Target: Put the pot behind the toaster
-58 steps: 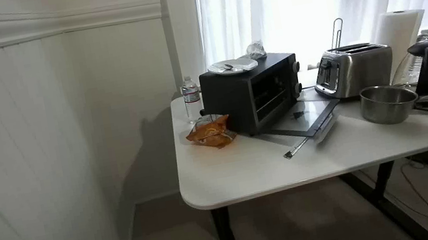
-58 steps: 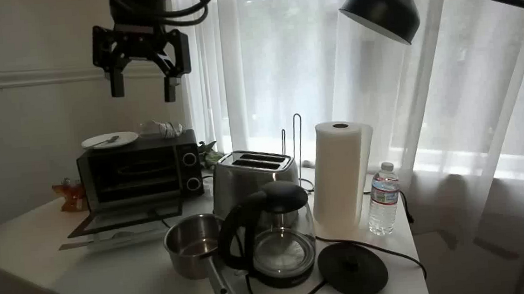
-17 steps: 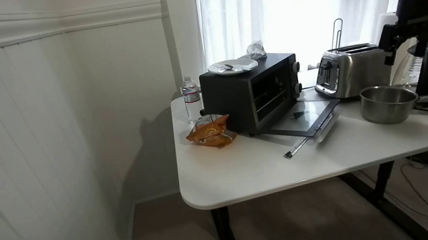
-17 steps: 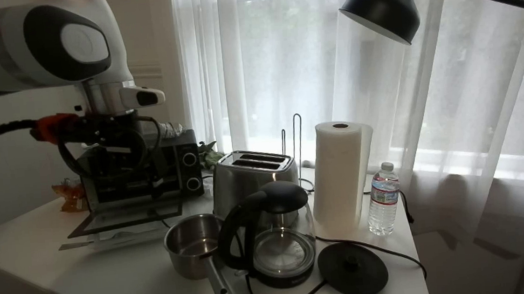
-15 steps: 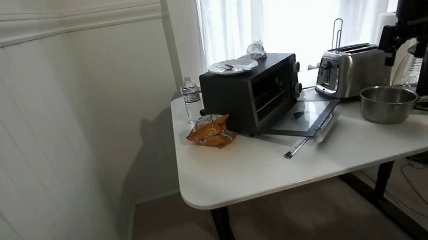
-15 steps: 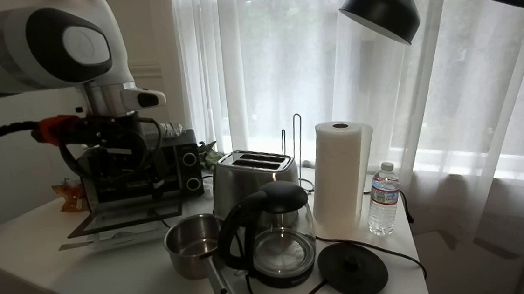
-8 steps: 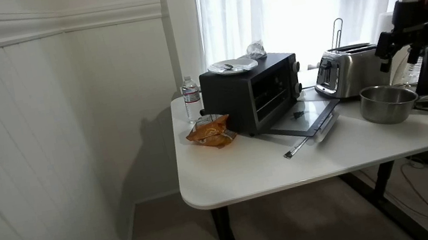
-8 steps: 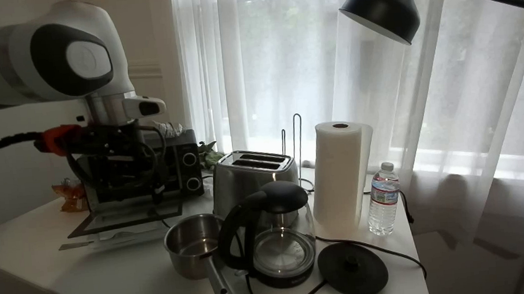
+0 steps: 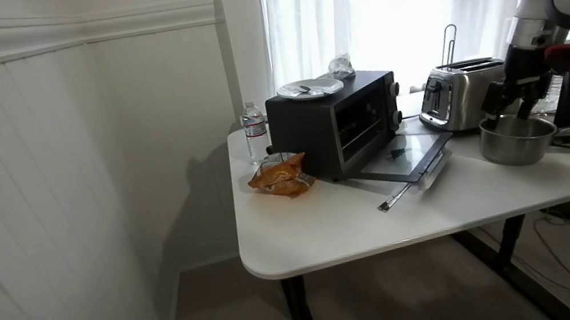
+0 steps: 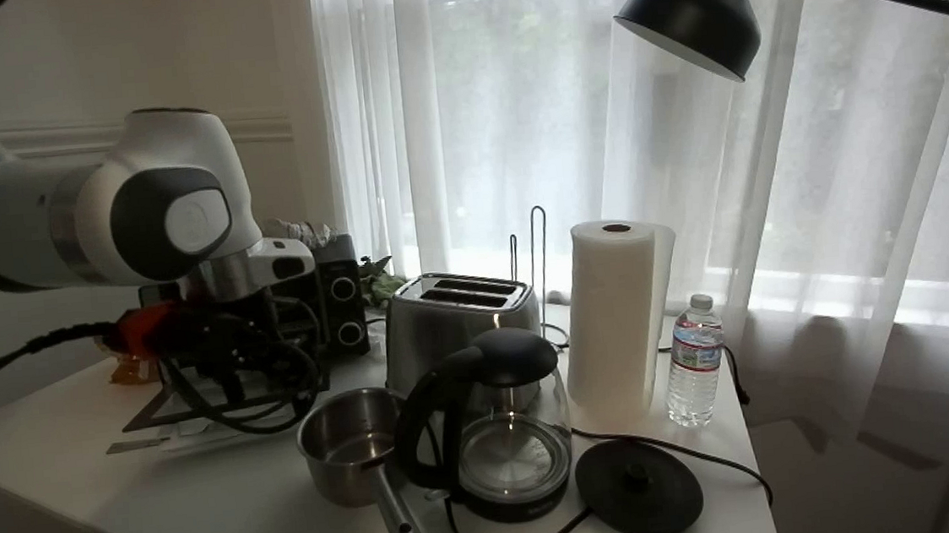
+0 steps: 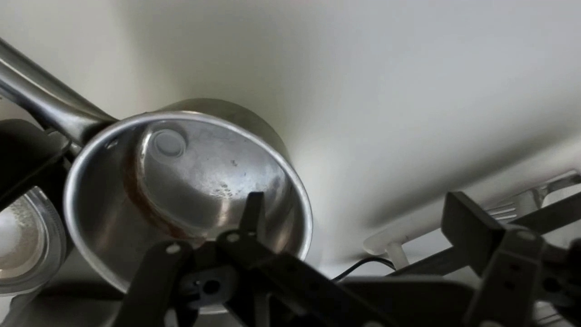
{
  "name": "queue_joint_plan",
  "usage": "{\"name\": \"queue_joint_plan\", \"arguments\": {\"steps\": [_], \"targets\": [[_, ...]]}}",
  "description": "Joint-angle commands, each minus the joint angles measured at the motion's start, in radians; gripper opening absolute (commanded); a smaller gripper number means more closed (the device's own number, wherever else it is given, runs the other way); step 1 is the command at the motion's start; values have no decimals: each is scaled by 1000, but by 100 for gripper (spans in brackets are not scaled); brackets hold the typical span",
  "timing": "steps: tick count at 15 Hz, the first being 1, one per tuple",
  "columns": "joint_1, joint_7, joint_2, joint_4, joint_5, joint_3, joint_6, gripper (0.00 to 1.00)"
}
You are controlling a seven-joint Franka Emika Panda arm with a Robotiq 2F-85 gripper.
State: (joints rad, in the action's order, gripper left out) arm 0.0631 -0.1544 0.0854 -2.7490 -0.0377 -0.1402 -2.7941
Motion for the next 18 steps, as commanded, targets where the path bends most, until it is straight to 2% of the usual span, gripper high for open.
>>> {"name": "queue_joint_plan", "arguments": {"steps": [1, 6, 11, 12, 13, 15, 18], "targets": [[2, 18, -90, 11, -39, 14, -86, 100], [-9, 6, -168, 33, -158, 43, -175, 100], [-1, 5, -210, 71, -276, 93, -195, 100], [1, 5, -218, 79, -292, 99, -194, 94], [2, 5, -224, 86, -308, 105, -194, 74], [5, 2, -236, 100, -340, 117, -190, 69], [7, 2, -252, 112, -372, 128, -180, 47]]}}
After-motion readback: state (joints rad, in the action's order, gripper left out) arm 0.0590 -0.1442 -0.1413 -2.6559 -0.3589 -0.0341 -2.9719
